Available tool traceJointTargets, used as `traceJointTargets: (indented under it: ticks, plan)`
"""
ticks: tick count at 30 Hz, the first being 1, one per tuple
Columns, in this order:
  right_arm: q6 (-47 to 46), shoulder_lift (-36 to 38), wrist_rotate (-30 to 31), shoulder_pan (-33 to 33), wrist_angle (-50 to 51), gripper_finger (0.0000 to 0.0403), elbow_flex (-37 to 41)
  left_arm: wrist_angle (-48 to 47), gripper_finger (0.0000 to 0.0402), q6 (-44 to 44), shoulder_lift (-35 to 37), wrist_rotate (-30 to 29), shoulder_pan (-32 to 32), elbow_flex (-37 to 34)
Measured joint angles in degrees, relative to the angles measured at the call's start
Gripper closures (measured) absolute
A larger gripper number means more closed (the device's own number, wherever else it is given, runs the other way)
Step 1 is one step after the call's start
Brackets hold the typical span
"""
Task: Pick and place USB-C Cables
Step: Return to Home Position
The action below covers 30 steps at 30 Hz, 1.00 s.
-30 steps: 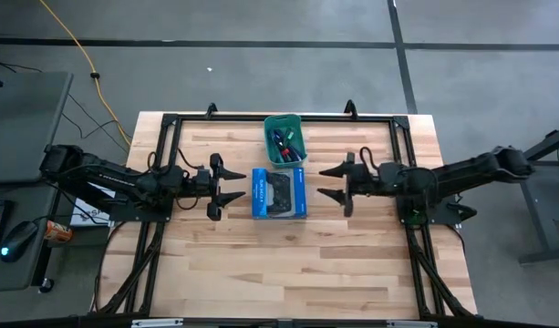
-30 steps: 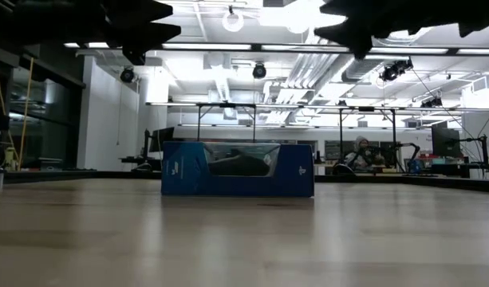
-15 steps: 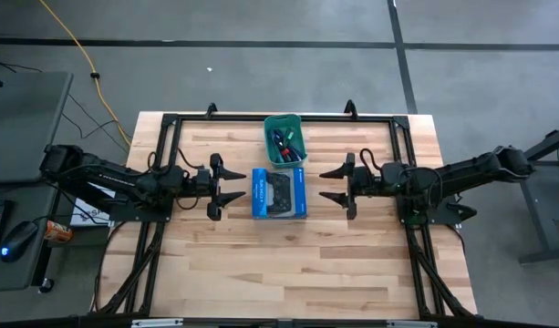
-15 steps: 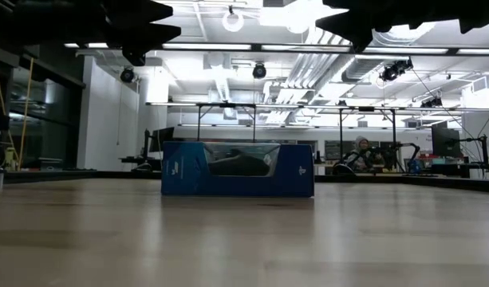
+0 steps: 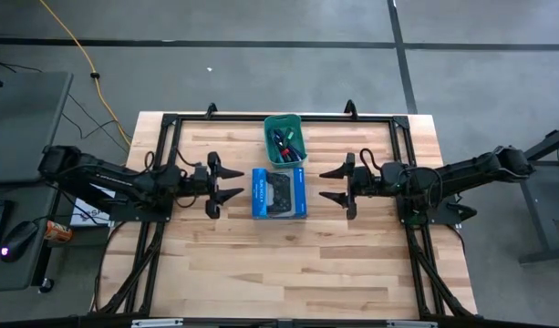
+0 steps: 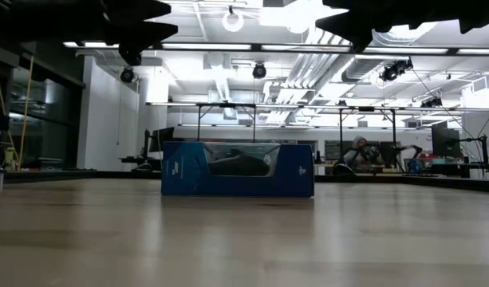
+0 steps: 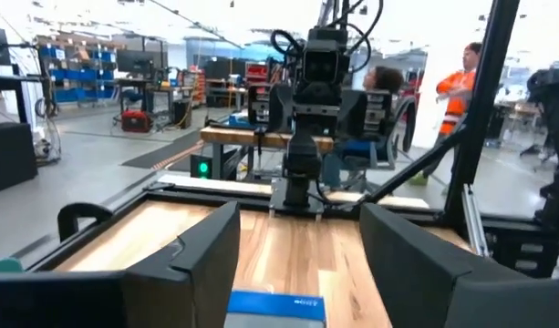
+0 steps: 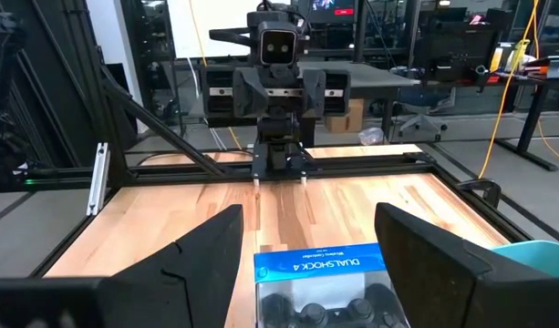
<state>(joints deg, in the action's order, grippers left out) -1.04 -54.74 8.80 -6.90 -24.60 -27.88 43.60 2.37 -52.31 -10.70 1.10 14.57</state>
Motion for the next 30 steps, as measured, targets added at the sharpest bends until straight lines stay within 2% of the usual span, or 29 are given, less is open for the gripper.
traceJointTargets:
  ticks: [3,5,10,11,16,20,30]
  plan:
    - [0.0,0.0,0.0,0.0,0.02,0.0162,0.0,-4.36,0.022,-1.02,2.73,-0.45,0.02,0.0]
    - [0.0,-0.02,0.0,0.0,0.02,0.0162,0.0,-7.83,0.0252,-1.14,5.32,-1.29,0.02,0.0]
    - [0.0,-0.02,0.01,0.0,0.02,0.0162,0.0,-17.79,0.0374,-4.33,15.16,-1.9,0.87,0.0]
    - [-0.11,-0.02,0.0,0.0,0.02,0.0162,0.0,-19.91,0.0387,-4.38,17.46,-1.9,1.49,0.0]
    - [-0.43,-0.02,0.01,0.01,0.07,0.0162,0.0,-31.13,0.0397,-3.15,28.89,-0.94,3.97,0.0]
    - [-0.42,-0.02,0.02,0.02,0.12,0.0162,-0.02,-38.41,0.04,-1.11,35.13,-0.25,3.66,-0.04]
    - [-1.97,-0.04,0.02,0.02,2.15,0.0162,-0.02,-44.2,0.0401,0.62,40.87,-0.45,-1.85,-5.99]
